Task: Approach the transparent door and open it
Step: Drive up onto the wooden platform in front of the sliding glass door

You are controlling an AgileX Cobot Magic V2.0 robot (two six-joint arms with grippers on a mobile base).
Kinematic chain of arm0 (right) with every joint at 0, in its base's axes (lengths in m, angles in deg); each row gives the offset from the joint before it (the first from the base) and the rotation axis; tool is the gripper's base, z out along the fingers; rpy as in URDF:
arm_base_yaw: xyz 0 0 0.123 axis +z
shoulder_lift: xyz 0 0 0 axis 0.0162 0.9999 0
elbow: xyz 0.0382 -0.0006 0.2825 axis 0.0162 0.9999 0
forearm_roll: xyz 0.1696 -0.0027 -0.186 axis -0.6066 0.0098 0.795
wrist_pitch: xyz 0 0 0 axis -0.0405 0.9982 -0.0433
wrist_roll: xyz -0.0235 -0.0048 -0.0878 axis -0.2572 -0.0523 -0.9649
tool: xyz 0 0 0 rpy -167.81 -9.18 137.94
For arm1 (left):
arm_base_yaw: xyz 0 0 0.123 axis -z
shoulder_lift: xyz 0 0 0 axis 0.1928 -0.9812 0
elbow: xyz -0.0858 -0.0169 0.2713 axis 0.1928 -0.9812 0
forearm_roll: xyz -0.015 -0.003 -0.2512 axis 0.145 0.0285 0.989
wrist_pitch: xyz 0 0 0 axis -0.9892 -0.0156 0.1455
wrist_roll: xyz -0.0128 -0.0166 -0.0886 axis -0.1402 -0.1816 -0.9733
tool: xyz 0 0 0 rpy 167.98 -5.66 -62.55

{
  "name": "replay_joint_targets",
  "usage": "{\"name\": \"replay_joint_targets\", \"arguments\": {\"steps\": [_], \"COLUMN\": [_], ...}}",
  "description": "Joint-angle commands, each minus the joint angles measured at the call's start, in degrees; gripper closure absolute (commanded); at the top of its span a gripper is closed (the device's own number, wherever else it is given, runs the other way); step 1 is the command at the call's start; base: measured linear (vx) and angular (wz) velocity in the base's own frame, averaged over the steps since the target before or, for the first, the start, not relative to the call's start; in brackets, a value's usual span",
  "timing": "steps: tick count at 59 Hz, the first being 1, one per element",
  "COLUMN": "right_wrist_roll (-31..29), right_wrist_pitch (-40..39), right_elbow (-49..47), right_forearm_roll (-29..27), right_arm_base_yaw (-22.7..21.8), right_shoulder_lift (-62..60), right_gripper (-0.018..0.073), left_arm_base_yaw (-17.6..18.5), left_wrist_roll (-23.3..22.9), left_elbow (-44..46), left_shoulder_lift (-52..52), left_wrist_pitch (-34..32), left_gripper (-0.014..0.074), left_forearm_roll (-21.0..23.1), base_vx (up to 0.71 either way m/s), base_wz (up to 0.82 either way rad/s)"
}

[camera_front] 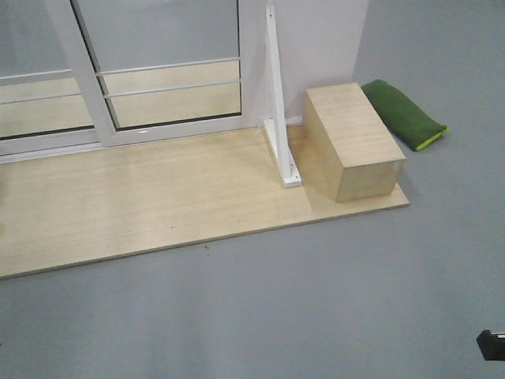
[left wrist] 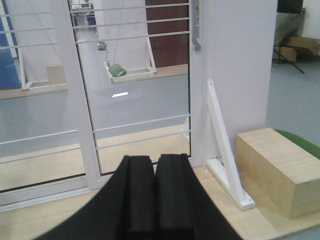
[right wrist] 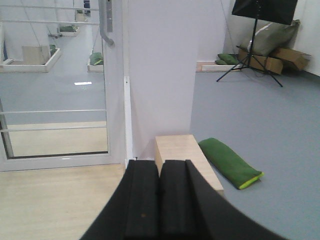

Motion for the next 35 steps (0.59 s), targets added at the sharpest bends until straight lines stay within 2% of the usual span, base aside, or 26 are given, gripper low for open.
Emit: {"name": "replay_joint_targets", "arguments": {"steps": [1,35], "right_wrist_roll": [0.06,0.06], "right_wrist_pitch": [-4.97,-4.97], "right_elbow": [0.65,0.65], "right_forearm_roll": [-0.11,-0.11], "right_arm_base_yaw": [-0.25,-0.25], "right_shoulder_lift": [-0.61,-0.61], "right_gripper": [0.0567,0.0567], "left_arm_base_yaw": [0.52,0.52], "left_wrist_roll": [-0.50,-0.50], "left_elbow": [-1.74,-1.74], "left_shoulder_lift": [0.69,0.69], "left_wrist_pitch": [-4.58,-4.58], "left_gripper": [0.0602,0.0602], "left_forearm_roll": [0.48,0.48], "base_vx": [0.63,0.56], "base_wz": [0.31,0.20]}}
